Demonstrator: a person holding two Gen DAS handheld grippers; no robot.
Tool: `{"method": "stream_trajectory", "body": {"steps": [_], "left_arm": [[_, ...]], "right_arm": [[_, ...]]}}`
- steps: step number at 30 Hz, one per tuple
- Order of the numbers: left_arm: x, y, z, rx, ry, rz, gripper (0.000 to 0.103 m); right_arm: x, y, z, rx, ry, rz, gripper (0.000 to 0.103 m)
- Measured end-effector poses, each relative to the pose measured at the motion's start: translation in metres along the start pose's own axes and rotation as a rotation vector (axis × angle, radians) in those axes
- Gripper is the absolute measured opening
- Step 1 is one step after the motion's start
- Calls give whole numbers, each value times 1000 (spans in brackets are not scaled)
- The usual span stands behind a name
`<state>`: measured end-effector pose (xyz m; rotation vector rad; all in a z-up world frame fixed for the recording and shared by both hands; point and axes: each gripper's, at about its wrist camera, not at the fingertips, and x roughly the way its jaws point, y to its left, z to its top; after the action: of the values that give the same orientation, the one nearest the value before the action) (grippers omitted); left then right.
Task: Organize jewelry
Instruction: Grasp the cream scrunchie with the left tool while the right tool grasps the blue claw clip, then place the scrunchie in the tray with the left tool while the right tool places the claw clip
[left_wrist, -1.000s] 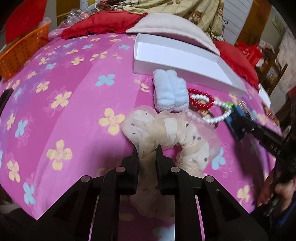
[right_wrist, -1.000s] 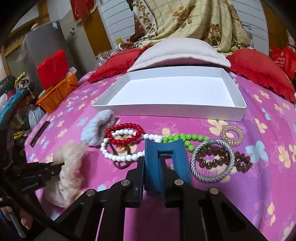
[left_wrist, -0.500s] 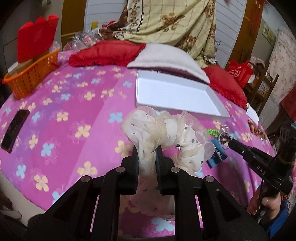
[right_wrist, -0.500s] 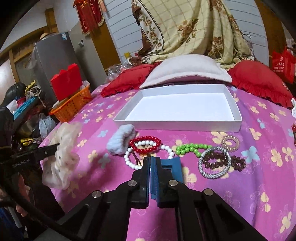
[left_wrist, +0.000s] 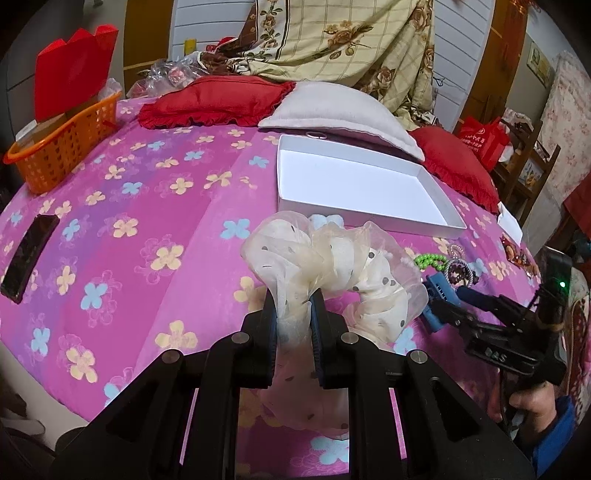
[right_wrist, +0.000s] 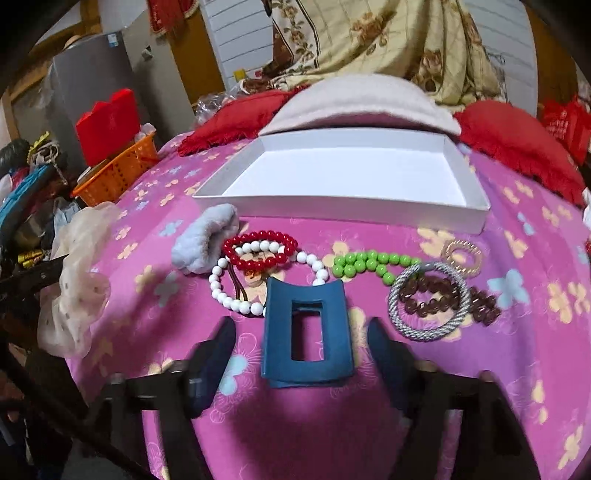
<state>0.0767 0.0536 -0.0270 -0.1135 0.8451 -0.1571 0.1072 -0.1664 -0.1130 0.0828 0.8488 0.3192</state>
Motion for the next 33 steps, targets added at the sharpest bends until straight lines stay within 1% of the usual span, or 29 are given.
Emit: {"method": "stream_trajectory", "body": {"steps": [5, 9, 12, 14, 16, 19, 21, 24, 26, 29, 31, 33], "left_arm": [[-5, 0, -1, 11, -17, 13, 15], [-7, 2, 2, 7, -21, 8, 15], [-5, 5, 11, -4, -12, -15, 15], [2, 7, 23, -16, 2, -37, 15], [7, 5, 38, -9, 5, -42, 15], [19, -2, 67, 22, -8, -30, 15], [31, -6, 89, 37, -12, -21, 15], [59, -16, 125, 80, -13, 5, 15], [84, -22, 150, 106, -6, 37, 15], [123, -23, 177, 104, 33, 37, 15], [153, -23, 192, 100, 53, 53, 15], [177, -22, 200, 96, 73, 68, 15]], "right_arm": [[-9, 3, -1, 4, -32, -14, 45], [-29, 1, 6, 29, -97, -7, 45], [-42, -1, 20, 50, -145, 12, 45], [-43, -3, 36, 66, -160, 27, 45], [-39, -5, 54, 77, -166, 31, 45], [-21, -14, 86, 99, -162, 23, 45], [-1, -23, 110, 133, -145, 28, 45], [29, -33, 139, 182, -115, 30, 45], [47, -38, 154, 203, -97, 35, 45], [79, -43, 176, 240, -64, 39, 45], [98, -47, 188, 259, -43, 42, 45], [117, -49, 199, 268, -18, 37, 45]]}}
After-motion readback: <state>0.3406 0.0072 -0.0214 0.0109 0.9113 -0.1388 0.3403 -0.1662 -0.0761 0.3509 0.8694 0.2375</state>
